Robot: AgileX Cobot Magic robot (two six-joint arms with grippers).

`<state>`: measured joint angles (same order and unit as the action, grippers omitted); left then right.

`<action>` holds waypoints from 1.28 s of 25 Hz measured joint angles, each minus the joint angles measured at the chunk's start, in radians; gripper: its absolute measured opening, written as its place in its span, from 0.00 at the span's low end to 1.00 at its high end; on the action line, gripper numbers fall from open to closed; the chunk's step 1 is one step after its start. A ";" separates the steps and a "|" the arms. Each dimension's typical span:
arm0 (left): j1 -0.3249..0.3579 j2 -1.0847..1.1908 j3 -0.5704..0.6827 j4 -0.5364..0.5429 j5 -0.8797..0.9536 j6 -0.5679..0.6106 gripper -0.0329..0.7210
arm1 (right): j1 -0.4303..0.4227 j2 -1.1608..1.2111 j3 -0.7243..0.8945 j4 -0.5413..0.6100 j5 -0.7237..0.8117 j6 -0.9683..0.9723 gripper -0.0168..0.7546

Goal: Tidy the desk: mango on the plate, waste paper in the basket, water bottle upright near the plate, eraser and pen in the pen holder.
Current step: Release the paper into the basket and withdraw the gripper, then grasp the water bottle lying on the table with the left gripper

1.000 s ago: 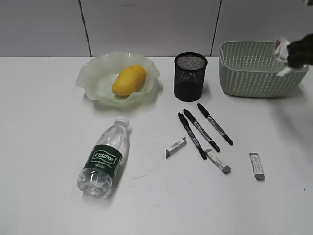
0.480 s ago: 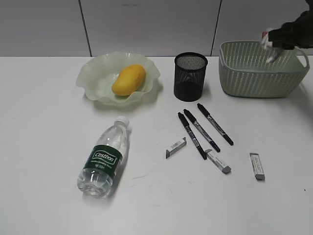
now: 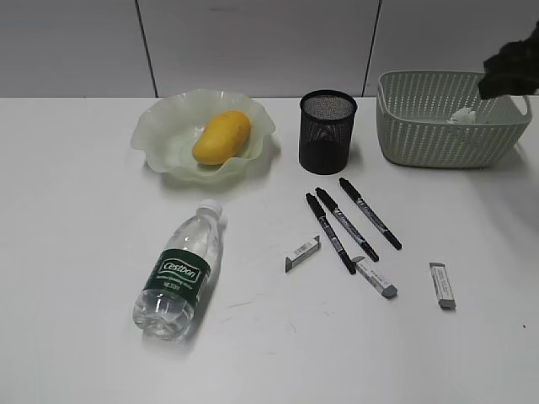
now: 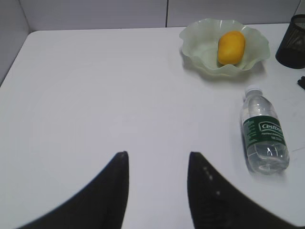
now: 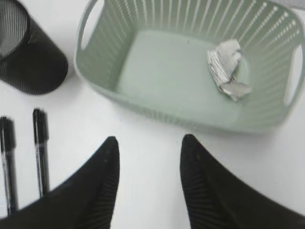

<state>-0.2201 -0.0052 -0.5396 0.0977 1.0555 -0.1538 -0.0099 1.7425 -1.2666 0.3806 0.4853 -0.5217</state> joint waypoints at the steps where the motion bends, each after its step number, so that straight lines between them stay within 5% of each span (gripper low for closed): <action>1: 0.000 0.000 0.000 0.000 0.000 0.000 0.45 | 0.000 -0.051 0.056 -0.018 0.013 0.008 0.46; 6: 0.000 0.000 0.000 0.000 0.000 0.000 0.45 | 0.000 -0.435 0.378 -0.100 0.058 0.123 0.42; 11: 0.000 0.000 0.000 0.000 0.000 0.000 0.45 | 0.000 -0.822 0.580 -0.219 0.287 0.213 0.42; 15: 0.000 0.000 0.000 0.000 0.000 0.000 0.45 | 0.000 -1.113 0.646 -0.276 0.445 0.280 0.51; 23: 0.000 0.010 0.000 -0.003 -0.001 0.000 0.46 | 0.000 -1.612 0.737 -0.254 0.520 0.278 0.59; 32: 0.000 0.304 -0.038 -0.098 -0.215 0.051 0.59 | 0.000 -1.750 0.756 -0.248 0.553 0.307 0.60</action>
<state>-0.2201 0.2992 -0.5775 0.0000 0.8401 -0.1033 -0.0099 -0.0071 -0.5109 0.1326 1.0386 -0.2144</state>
